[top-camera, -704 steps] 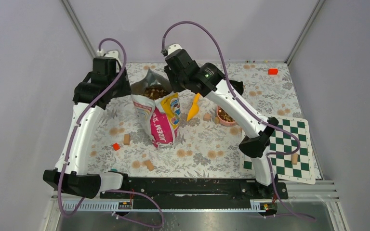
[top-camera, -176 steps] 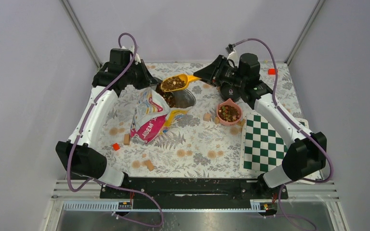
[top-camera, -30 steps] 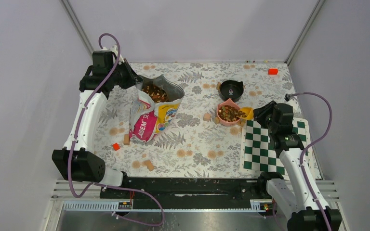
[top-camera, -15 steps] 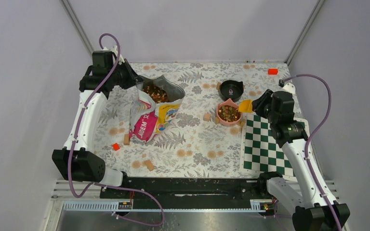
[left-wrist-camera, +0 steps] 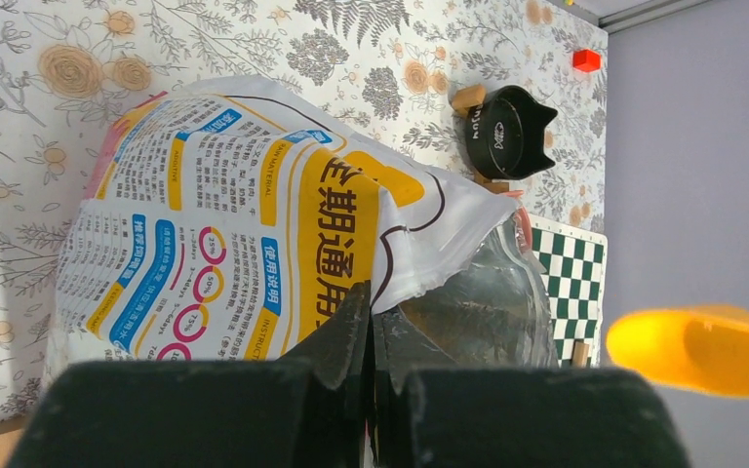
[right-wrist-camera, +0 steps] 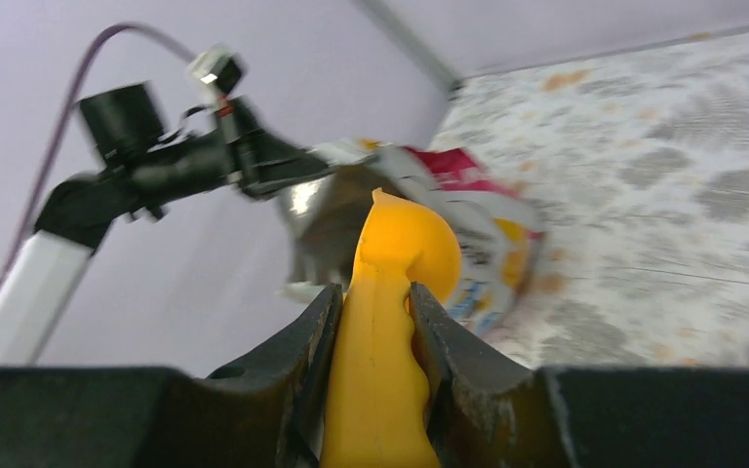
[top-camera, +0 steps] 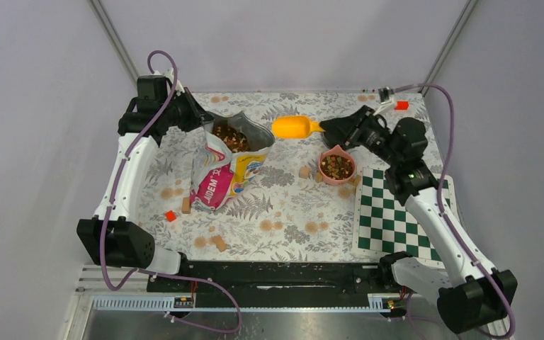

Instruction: Serve the pet food

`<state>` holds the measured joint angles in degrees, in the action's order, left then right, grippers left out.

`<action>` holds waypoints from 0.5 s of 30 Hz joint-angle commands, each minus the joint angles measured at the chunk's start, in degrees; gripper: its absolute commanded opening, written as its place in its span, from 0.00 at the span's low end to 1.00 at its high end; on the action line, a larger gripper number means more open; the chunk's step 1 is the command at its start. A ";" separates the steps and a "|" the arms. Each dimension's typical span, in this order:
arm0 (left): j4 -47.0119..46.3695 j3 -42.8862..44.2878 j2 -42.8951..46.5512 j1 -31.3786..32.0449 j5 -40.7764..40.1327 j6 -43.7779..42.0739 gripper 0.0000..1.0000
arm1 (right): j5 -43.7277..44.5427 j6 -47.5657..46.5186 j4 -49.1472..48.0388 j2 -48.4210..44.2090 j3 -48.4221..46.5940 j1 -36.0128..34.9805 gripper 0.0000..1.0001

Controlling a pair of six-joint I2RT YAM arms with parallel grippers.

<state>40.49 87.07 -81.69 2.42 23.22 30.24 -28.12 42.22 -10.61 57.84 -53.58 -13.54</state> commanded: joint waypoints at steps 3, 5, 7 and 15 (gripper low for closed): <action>-4.05 0.94 0.60 1.88 3.28 1.97 0.00 | -4.67 5.10 -12.92 7.16 -6.43 -8.99 0.00; -4.10 1.20 0.48 2.27 3.21 2.02 0.00 | -1.65 1.53 -8.17 8.56 -8.29 -12.10 0.00; -4.19 1.28 0.44 2.54 3.06 2.08 0.00 | 2.21 -3.67 -1.57 9.88 -10.76 -14.77 0.00; -5.19 1.46 -0.40 5.10 4.31 2.57 0.00 | 16.09 -17.52 19.59 21.57 -24.03 -23.51 0.00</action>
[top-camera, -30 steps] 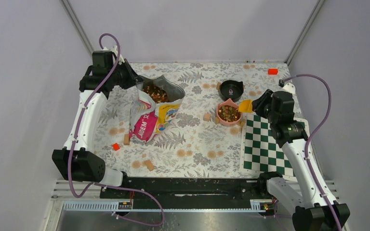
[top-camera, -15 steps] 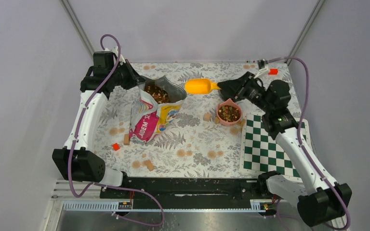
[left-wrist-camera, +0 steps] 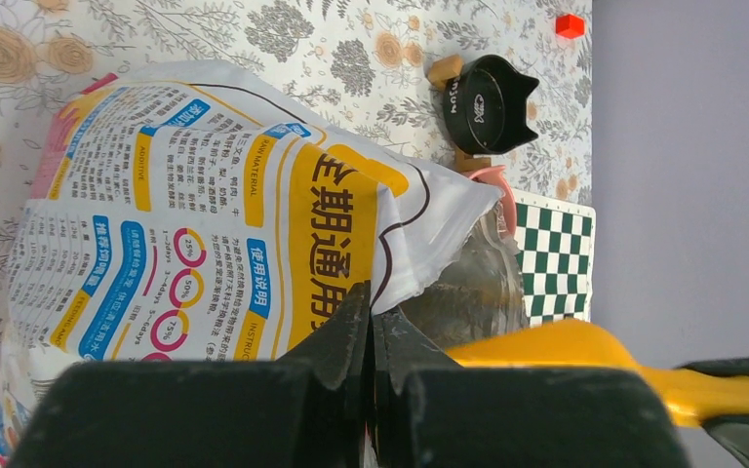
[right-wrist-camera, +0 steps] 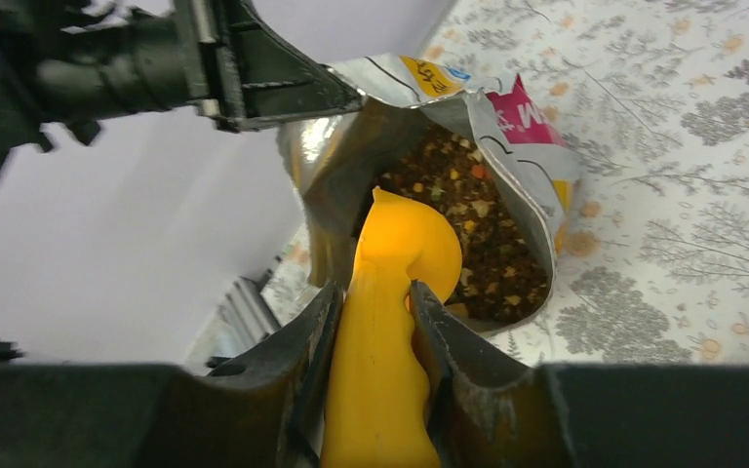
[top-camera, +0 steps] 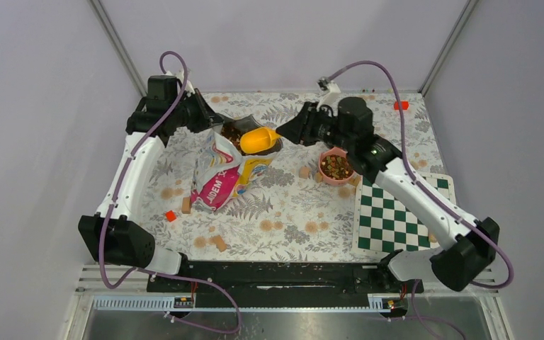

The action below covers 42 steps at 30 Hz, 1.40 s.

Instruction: Serve the pet food

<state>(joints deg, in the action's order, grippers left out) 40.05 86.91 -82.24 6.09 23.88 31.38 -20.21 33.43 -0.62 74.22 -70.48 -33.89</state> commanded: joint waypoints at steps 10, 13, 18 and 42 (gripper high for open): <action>-5.24 2.84 -0.78 2.44 2.71 2.37 0.00 | 5.39 -14.72 14.86 26.66 -23.16 -9.47 0.00; -5.16 3.47 -0.93 2.44 1.71 2.62 0.00 | -0.42 -11.10 13.93 29.89 -23.95 -9.59 0.00; -4.88 4.45 -1.29 2.42 0.51 2.62 0.00 | -13.77 -0.51 8.87 32.56 -25.30 -9.52 0.00; -0.68 9.64 -0.37 0.73 -3.60 -1.14 0.00 | -14.29 26.62 -12.50 12.40 -7.32 7.41 0.00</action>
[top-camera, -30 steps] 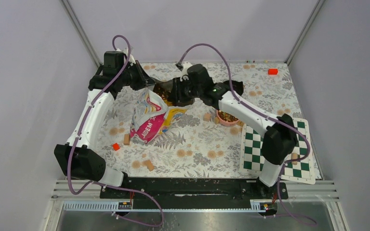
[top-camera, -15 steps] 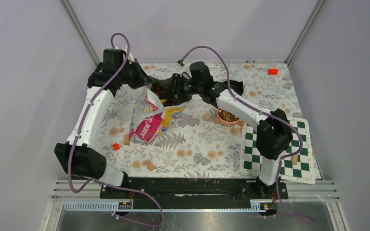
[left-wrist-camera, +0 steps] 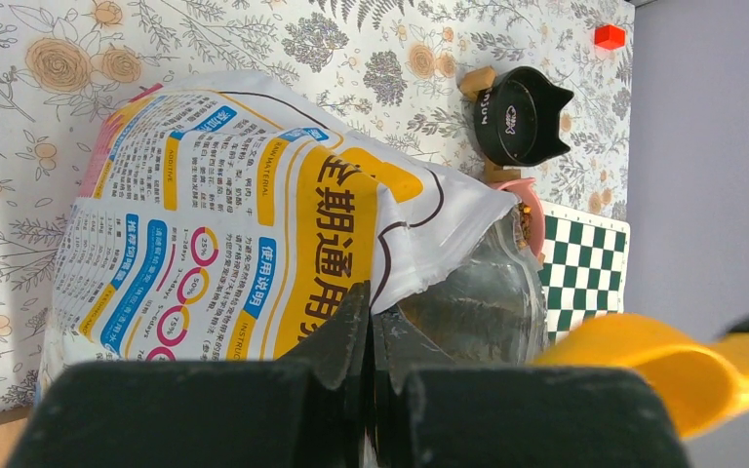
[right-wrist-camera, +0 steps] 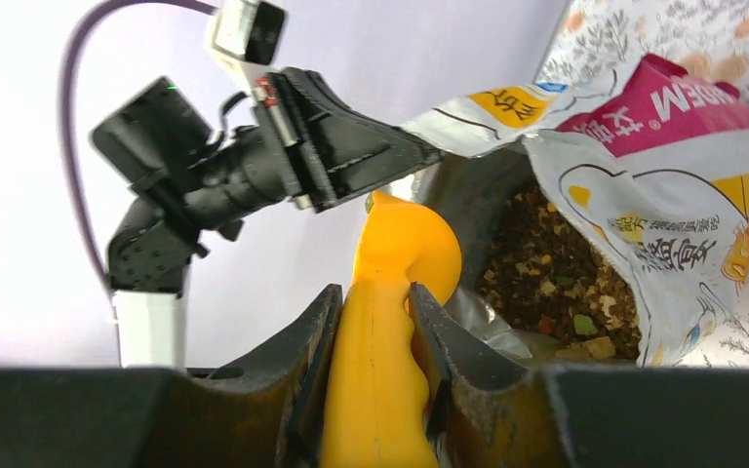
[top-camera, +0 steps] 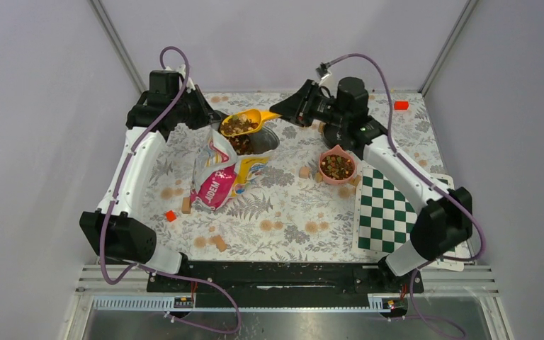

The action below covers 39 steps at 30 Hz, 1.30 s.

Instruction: Serve the pet food

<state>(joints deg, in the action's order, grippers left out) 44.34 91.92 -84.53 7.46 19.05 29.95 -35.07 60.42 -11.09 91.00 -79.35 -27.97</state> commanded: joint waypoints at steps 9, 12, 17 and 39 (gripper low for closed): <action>-4.96 4.26 2.95 -1.38 1.51 0.36 0.00 | 2.83 -6.09 2.96 -6.35 3.17 2.61 0.00; -4.96 4.03 3.17 -1.47 1.56 0.32 0.00 | 3.87 -8.12 4.22 -6.60 3.59 2.65 0.00; -4.96 3.49 3.41 -1.51 1.69 0.36 0.00 | 5.55 -14.47 6.91 -7.63 3.47 2.65 0.00; -5.01 2.61 3.67 -1.49 2.71 0.29 0.00 | 7.70 -26.20 -9.45 -13.96 15.53 2.41 0.00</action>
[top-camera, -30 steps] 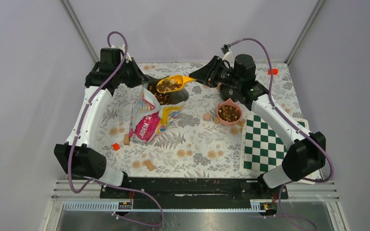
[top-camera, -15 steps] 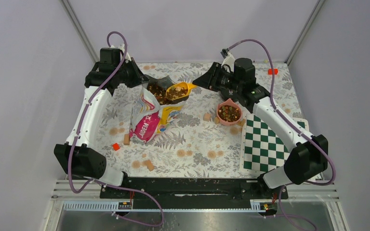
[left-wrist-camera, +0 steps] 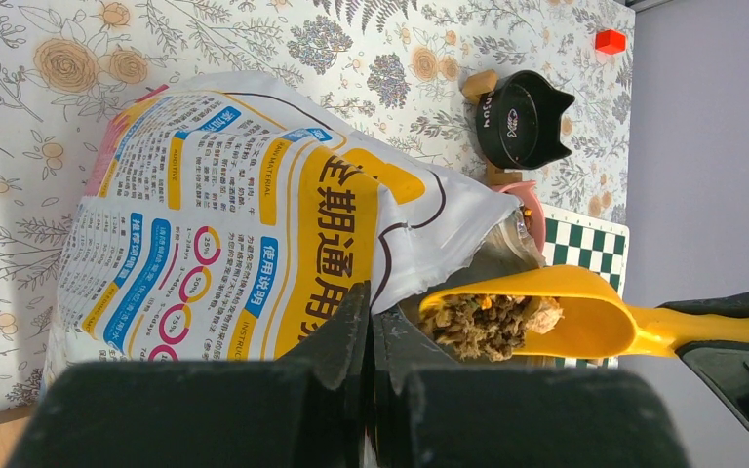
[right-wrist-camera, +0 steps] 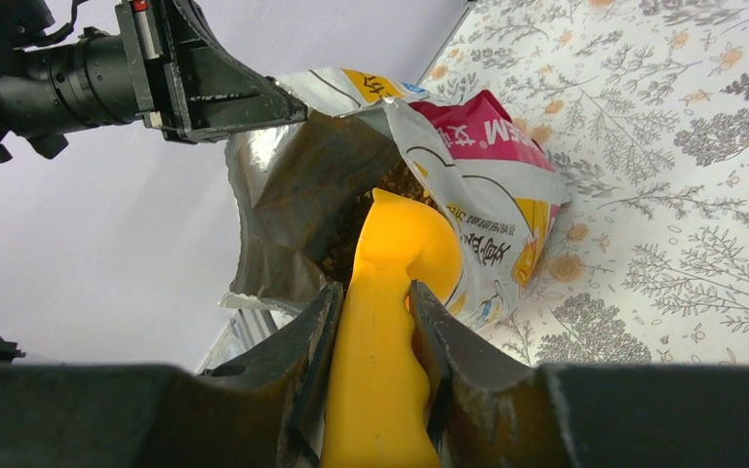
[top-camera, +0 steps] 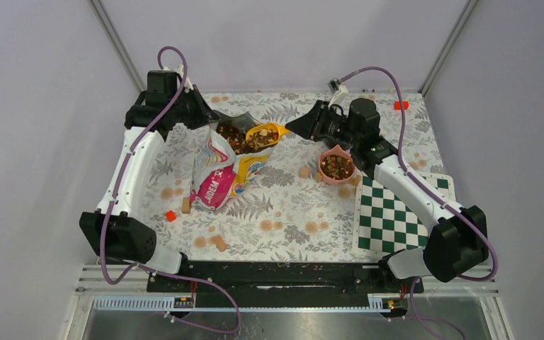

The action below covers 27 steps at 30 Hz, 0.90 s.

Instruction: Serve the pet food

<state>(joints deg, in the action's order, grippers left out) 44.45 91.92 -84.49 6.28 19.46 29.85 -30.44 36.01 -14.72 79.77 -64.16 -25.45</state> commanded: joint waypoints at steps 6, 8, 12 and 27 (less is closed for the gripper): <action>-5.07 2.57 3.64 -0.31 2.09 0.30 0.00 | 5.58 -2.80 -6.91 -3.82 2.11 -0.21 0.00; -5.07 2.65 3.70 -0.31 2.15 0.30 0.00 | 6.19 -3.19 -8.41 -4.35 3.19 -0.21 0.00; -5.09 2.67 3.64 -0.31 2.08 0.14 0.00 | 6.02 -0.75 -9.01 -4.07 3.38 -0.16 0.00; -5.05 2.26 4.68 -1.14 1.37 -0.32 0.00 | 7.88 30.80 -10.86 -2.65 4.29 1.82 0.00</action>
<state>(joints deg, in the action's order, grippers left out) 44.60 91.90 -84.14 5.87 19.20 29.34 -23.14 56.69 -20.73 77.34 -59.75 -24.82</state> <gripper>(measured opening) 0.010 0.339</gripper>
